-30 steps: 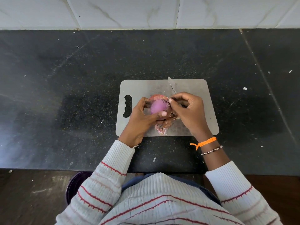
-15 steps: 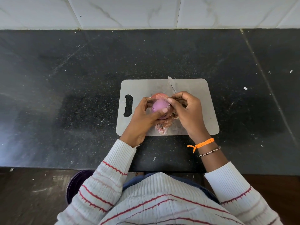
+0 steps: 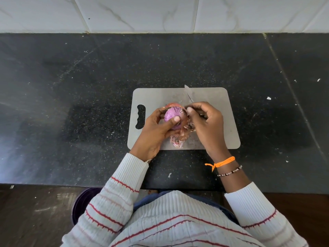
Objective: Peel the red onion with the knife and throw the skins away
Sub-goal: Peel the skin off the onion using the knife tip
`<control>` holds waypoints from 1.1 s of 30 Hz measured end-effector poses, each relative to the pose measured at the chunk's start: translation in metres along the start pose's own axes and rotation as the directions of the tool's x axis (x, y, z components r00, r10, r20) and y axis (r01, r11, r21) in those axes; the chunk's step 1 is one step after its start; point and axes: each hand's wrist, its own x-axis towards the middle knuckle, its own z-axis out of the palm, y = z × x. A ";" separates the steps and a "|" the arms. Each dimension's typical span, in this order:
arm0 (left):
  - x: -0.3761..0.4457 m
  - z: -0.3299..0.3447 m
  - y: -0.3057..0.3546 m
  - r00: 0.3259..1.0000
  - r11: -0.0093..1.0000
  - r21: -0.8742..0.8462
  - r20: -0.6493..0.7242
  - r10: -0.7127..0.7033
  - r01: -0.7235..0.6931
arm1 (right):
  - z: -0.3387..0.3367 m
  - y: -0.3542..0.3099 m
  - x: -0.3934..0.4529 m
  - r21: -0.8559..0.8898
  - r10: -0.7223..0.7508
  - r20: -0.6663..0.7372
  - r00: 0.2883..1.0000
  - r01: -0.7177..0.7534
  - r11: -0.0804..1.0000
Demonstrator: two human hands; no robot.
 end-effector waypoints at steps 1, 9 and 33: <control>0.000 0.000 0.000 1.000 1.000 0.005 -0.005 0.004 -0.004 | 0.000 -0.003 0.000 0.009 -0.026 0.010 1.000 0.026 1.000; 0.000 -0.002 -0.002 0.999 0.995 0.089 -0.022 0.045 -0.043 | 0.000 -0.005 0.001 -0.035 -0.082 0.056 0.995 0.084 0.996; 0.002 -0.007 0.001 0.997 0.984 -0.159 0.018 -0.078 0.079 | -0.002 -0.001 -0.002 -0.057 0.111 0.095 0.989 -0.106 0.993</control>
